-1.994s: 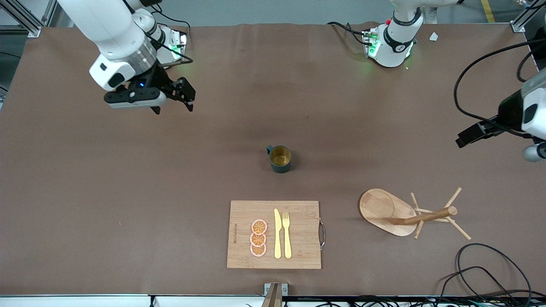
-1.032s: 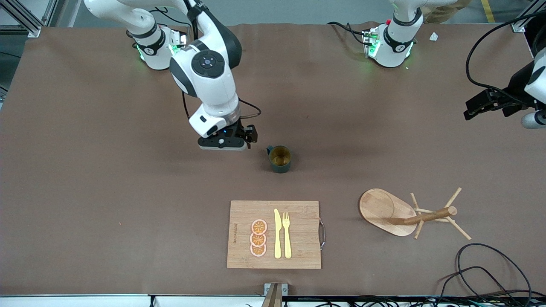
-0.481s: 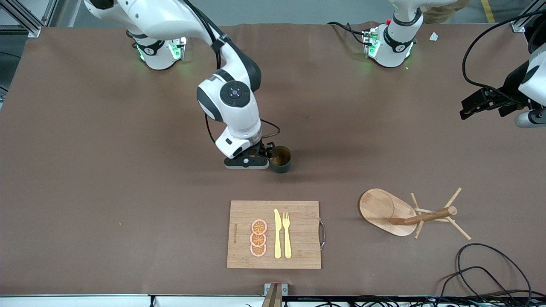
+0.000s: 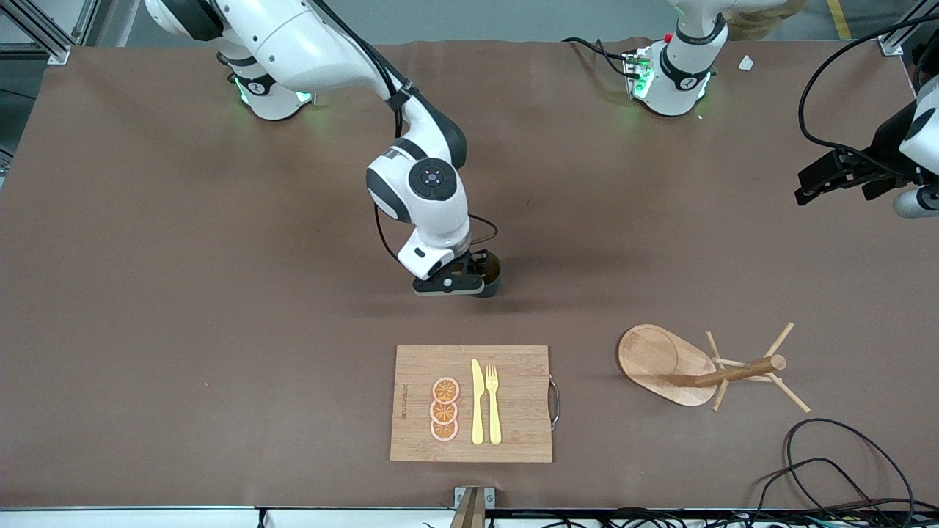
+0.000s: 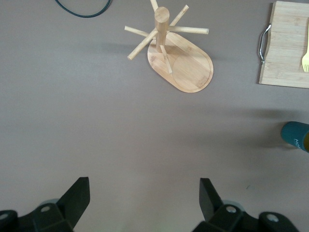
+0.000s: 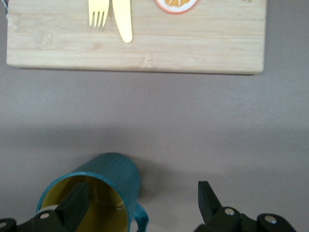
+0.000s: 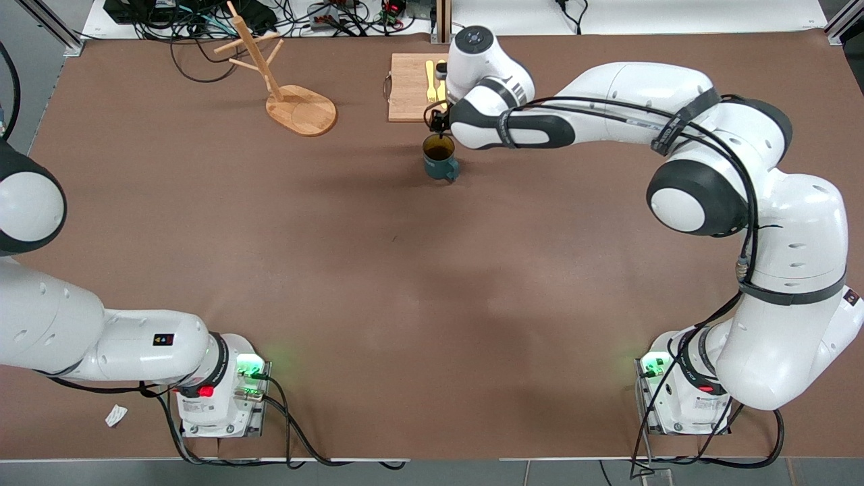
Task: Transfer cup from left to right arm and place
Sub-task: 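Close the right gripper on the mug rim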
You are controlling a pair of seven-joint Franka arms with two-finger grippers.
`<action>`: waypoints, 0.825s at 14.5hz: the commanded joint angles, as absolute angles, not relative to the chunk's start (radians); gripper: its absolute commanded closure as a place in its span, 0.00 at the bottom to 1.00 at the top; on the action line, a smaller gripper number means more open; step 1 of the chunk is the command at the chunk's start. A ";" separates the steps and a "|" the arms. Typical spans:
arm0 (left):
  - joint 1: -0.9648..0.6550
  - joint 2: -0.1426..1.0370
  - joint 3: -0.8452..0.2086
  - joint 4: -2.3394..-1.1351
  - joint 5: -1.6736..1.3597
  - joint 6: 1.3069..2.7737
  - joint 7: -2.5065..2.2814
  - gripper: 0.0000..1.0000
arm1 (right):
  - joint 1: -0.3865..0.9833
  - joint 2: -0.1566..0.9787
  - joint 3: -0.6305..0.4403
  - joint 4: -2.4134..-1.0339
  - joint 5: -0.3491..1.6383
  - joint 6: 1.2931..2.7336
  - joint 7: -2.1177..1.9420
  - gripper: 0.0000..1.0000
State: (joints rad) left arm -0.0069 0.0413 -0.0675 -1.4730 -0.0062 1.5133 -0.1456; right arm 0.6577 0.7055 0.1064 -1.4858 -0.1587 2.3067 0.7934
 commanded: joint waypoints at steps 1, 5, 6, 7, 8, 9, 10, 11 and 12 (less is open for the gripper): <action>0.000 0.043 -0.069 -1.462 -0.005 1.509 -0.140 0.00 | 0.690 0.732 0.094 -1.463 -0.186 2.310 0.816 0.00; 0.002 0.044 -0.068 -1.460 -0.005 1.509 -0.138 0.00 | 0.698 0.755 0.092 -1.465 -0.198 2.315 0.818 0.05; 0.002 0.044 -0.067 -1.460 -0.003 1.508 -0.138 0.00 | 0.693 0.755 0.094 -1.466 -0.198 2.335 0.818 0.17; 0.002 0.044 -0.066 -1.460 0.006 1.509 -0.138 0.00 | 0.686 0.755 0.094 -1.470 -0.195 2.354 0.818 0.36; 0.002 0.044 -0.066 -1.460 0.009 1.509 -0.137 0.00 | 0.681 0.756 0.094 -1.470 -0.190 2.358 0.818 0.61; 0.002 0.043 -0.066 -1.460 0.008 1.509 -0.137 0.00 | 0.680 0.755 0.094 -1.470 -0.186 2.356 0.821 0.68; 0.002 0.044 -0.066 -1.460 0.009 1.508 -0.140 0.00 | 0.670 0.756 0.094 -1.470 -0.184 2.358 0.821 0.75; 0.002 0.044 -0.066 -1.462 0.009 1.509 -0.137 0.00 | 0.675 0.756 0.094 -1.470 -0.184 2.358 0.821 0.95; 0.002 0.044 -0.066 -1.460 0.009 1.509 -0.135 0.00 | 0.681 0.758 0.094 -1.470 -0.184 2.356 0.825 0.98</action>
State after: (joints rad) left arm -0.0021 0.0420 -0.0635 -1.4730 -0.0041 1.5134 -0.1452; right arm 0.6803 0.7469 0.0868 -1.4833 -0.1686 2.3522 0.7978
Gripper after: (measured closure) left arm 0.000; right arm 0.542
